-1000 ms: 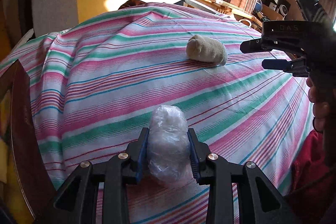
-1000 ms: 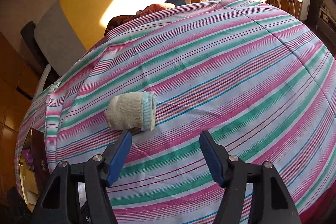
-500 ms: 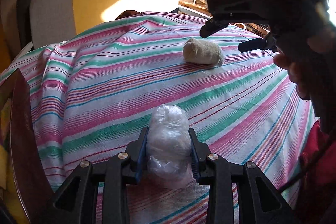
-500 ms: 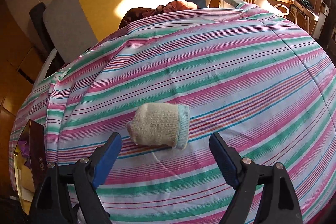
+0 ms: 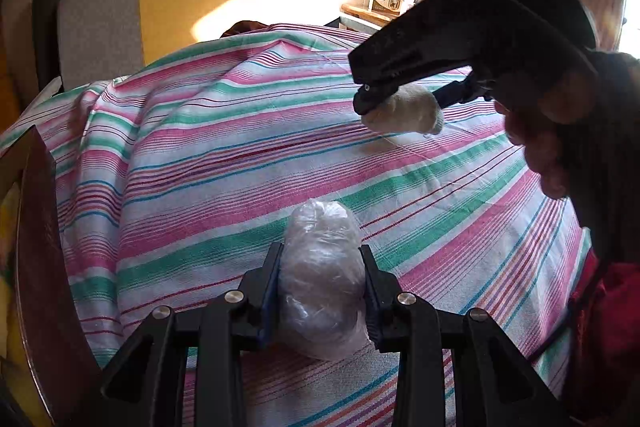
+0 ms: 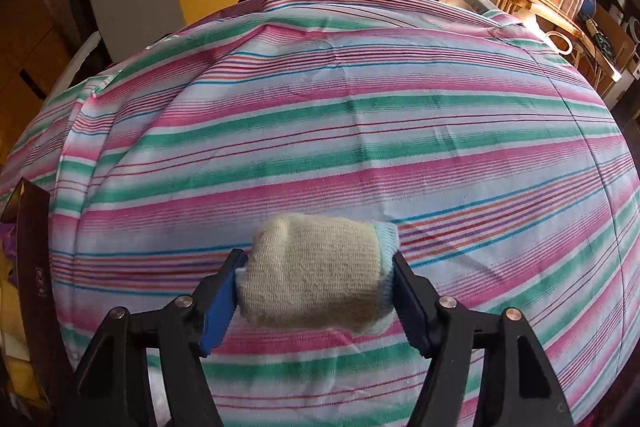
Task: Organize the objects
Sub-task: 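Grasp the plastic-wrapped ball with the left gripper while the right gripper grasps the white sock, then drop the wrapped ball into the gold tray with the left gripper while the right holds the sock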
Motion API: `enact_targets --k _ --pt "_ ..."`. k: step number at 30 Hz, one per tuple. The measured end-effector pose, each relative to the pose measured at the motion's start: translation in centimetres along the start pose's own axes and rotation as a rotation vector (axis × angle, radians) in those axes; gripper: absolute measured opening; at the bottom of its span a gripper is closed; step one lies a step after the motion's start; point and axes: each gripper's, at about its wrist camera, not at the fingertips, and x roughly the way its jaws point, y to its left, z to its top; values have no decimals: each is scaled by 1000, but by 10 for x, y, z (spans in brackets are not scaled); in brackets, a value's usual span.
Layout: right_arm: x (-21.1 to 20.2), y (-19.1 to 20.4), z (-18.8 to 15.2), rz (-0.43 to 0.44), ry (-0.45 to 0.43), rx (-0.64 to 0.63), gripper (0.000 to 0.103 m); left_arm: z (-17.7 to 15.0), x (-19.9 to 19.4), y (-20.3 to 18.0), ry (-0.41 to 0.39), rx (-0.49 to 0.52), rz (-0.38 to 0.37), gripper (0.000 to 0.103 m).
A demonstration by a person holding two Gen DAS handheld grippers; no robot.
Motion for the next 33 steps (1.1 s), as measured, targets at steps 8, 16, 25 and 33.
enact_targets --k 8,16,25,33 --pt "-12 -6 -64 12 17 -17 70 1 -9 2 24 -7 32 35" --pt "-11 -6 -65 20 5 -40 70 7 -83 13 -61 -59 76 35" --pt "-2 -3 -68 5 18 -70 72 -2 -145 50 -126 -116 210 35" --pt "0 -1 -71 -12 9 -88 73 -22 -175 92 -142 -202 293 35"
